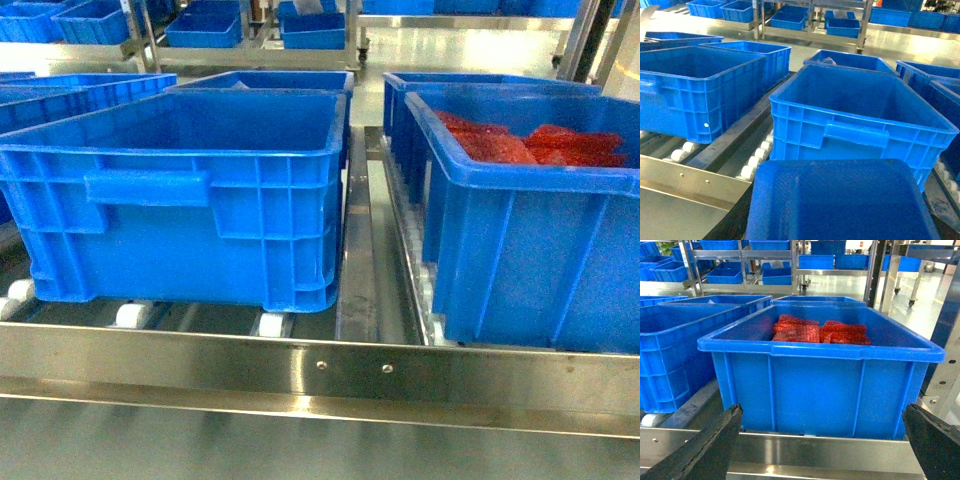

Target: Pick blue part to blue bin on bottom shelf

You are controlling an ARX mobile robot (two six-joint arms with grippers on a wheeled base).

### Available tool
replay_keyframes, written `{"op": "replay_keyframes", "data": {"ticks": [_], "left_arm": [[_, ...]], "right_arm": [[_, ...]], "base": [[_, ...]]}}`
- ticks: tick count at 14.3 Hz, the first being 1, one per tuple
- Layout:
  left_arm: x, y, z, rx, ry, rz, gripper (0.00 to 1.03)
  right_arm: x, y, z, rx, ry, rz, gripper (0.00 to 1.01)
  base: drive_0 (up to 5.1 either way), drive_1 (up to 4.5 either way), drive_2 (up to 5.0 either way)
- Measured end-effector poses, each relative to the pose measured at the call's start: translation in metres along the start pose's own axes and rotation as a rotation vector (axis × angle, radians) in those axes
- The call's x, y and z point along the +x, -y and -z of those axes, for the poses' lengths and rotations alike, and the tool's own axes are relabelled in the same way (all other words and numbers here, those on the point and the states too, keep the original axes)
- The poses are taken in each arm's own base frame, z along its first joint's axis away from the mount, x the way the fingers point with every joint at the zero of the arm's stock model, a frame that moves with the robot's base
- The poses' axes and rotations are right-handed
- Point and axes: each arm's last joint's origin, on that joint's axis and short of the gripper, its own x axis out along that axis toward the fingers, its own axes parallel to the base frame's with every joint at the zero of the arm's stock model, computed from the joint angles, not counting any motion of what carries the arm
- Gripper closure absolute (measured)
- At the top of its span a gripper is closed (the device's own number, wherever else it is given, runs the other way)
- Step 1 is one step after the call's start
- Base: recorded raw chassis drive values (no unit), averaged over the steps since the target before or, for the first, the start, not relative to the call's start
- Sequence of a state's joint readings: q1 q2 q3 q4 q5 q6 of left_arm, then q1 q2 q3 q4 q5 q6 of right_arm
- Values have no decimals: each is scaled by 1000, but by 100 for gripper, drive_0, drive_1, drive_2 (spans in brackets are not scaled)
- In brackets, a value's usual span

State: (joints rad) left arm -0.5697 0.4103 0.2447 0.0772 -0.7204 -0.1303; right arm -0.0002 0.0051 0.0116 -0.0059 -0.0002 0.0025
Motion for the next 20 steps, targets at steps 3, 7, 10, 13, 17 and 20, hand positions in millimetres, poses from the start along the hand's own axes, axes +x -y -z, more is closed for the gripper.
{"op": "replay_keyframes", "data": {"ticks": [3,7,10,13,17,20], "left_arm": [[0,0,-1,-4,4,0,60],[0,0,0,-1,1,0,60],[0,0,0,0,0,-2,60],[0,0,0,0,0,2,60],[0,0,0,1,-1,6,60],[0,0,0,-1,1,4,60]], "right_arm": [[0,0,0,0,0,0,3],[0,0,0,0,2,0,3],[0,0,0,0,3,0,3],[0,0,0,0,1,0,3],[0,0,0,0,1,0,3],[0,0,0,0,2,0,3]], "base": [[-4,262,-270],[-6,391,-402],[178,269,-467],[278,216,-500],[20,20,20],[0,0,0]]}}
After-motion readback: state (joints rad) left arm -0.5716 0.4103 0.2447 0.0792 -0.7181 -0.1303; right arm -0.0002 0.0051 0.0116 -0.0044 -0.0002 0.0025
